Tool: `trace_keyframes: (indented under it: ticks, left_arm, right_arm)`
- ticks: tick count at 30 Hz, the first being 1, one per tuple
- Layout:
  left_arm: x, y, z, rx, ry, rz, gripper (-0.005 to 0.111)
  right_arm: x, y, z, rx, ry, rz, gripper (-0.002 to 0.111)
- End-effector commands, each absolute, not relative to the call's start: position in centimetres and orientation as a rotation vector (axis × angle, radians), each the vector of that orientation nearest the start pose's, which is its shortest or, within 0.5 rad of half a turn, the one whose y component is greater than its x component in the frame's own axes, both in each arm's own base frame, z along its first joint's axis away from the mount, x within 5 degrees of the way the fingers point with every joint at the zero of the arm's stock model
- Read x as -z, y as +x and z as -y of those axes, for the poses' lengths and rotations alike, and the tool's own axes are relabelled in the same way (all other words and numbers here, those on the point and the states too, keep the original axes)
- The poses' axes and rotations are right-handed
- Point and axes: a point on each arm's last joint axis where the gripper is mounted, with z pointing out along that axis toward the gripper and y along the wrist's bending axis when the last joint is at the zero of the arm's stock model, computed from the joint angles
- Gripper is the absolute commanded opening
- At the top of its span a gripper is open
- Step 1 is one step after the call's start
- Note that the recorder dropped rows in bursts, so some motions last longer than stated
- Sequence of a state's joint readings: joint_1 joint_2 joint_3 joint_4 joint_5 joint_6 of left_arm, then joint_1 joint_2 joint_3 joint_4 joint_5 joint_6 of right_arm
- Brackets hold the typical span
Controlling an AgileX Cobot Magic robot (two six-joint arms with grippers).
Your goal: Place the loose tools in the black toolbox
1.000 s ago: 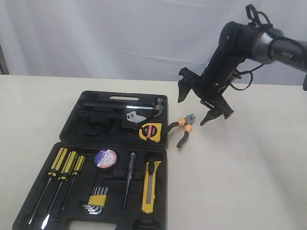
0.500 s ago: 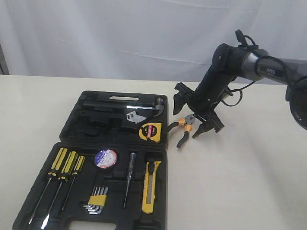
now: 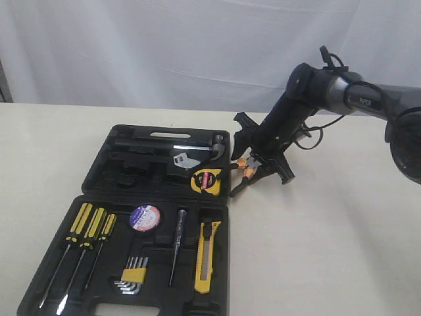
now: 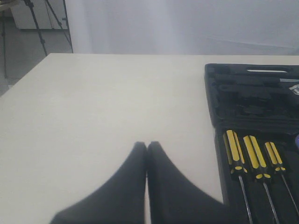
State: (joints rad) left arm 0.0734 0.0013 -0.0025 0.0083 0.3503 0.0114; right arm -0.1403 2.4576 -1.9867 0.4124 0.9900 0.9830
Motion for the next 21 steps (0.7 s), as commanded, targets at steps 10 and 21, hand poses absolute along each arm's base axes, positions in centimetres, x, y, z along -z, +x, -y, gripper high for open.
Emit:
trace_keyframes:
  ticks: [10, 21]
  left_arm:
    - [-18.2, 5.3, -0.4, -0.053, -0.056, -1.825, 0.0]
    - [-18.2, 5.3, -0.4, -0.053, -0.056, -1.825, 0.0]
  right_arm:
    - [-9.2, 49.1, 3.4, -0.544, 2.148, -2.431, -0.001]
    - [-15.5, 48.6, 4.1, -0.385, 2.038, -2.333, 0.0]
